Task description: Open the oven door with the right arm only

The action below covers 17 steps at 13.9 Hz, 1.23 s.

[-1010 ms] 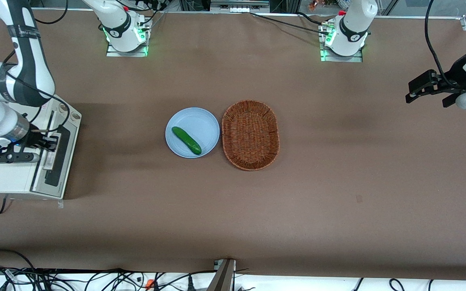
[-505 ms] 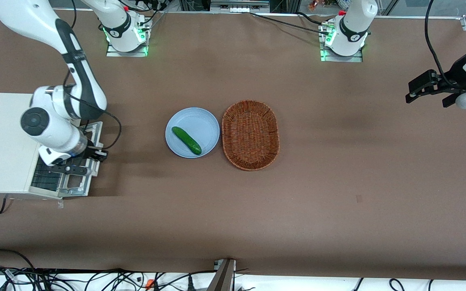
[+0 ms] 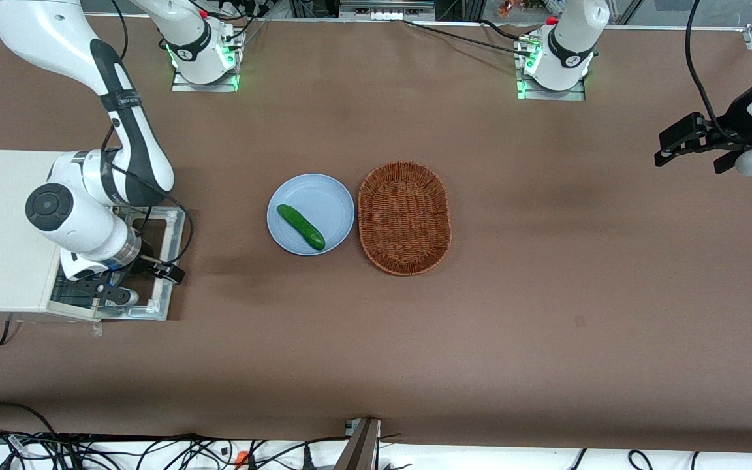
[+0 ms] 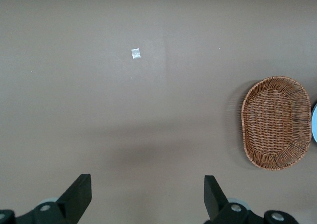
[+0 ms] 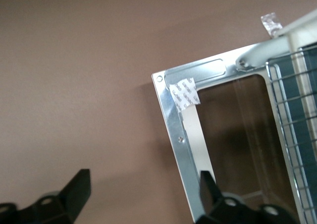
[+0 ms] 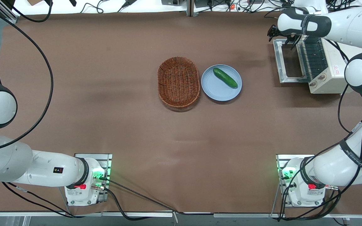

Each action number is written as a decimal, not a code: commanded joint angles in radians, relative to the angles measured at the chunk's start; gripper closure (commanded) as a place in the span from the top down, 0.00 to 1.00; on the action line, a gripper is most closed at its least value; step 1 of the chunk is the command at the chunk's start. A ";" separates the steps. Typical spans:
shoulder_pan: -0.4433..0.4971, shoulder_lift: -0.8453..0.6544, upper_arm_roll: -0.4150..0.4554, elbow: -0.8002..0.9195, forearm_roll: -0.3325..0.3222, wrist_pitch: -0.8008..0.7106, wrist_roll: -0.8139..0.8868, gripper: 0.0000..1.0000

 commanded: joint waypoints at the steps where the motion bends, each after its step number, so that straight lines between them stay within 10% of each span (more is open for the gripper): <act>1: 0.000 -0.010 0.010 0.013 0.008 -0.035 0.035 1.00; 17: -0.060 -0.487 0.058 0.146 0.012 -0.743 -0.451 1.00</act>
